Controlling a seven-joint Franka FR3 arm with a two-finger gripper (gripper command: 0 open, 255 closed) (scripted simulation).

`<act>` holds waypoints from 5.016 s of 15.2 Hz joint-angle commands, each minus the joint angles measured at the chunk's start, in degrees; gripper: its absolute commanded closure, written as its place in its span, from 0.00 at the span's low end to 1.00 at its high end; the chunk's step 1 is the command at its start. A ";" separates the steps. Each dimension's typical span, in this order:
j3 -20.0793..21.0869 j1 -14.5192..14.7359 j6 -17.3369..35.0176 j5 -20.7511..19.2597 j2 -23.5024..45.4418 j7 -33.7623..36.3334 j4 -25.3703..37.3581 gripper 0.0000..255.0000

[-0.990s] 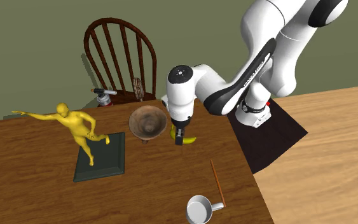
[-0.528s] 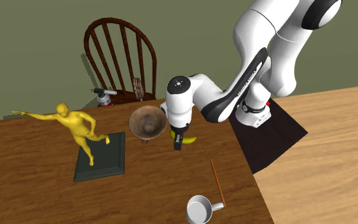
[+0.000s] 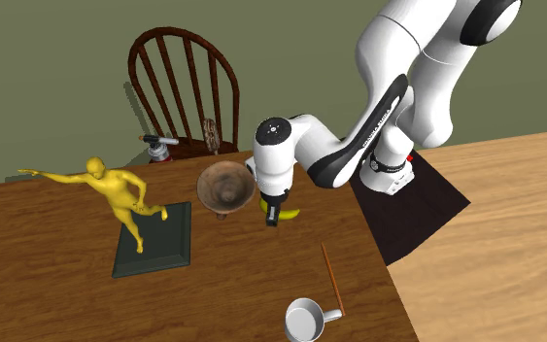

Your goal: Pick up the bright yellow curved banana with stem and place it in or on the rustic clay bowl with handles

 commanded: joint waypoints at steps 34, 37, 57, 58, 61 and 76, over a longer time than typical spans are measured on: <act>-0.44 -0.03 -19.54 1.78 -9.26 -1.46 10.41 1.00; -0.51 -0.05 -21.86 1.84 -9.83 -1.53 12.16 1.00; -4.59 -4.11 -26.35 -1.27 11.12 -8.56 37.48 1.00; -4.59 -4.11 -25.62 -1.29 11.23 -8.54 36.85 1.00; -4.61 -4.12 -23.43 -1.35 11.63 -8.49 35.06 1.00; -4.64 -4.11 -19.76 -1.48 12.53 -8.37 32.28 0.00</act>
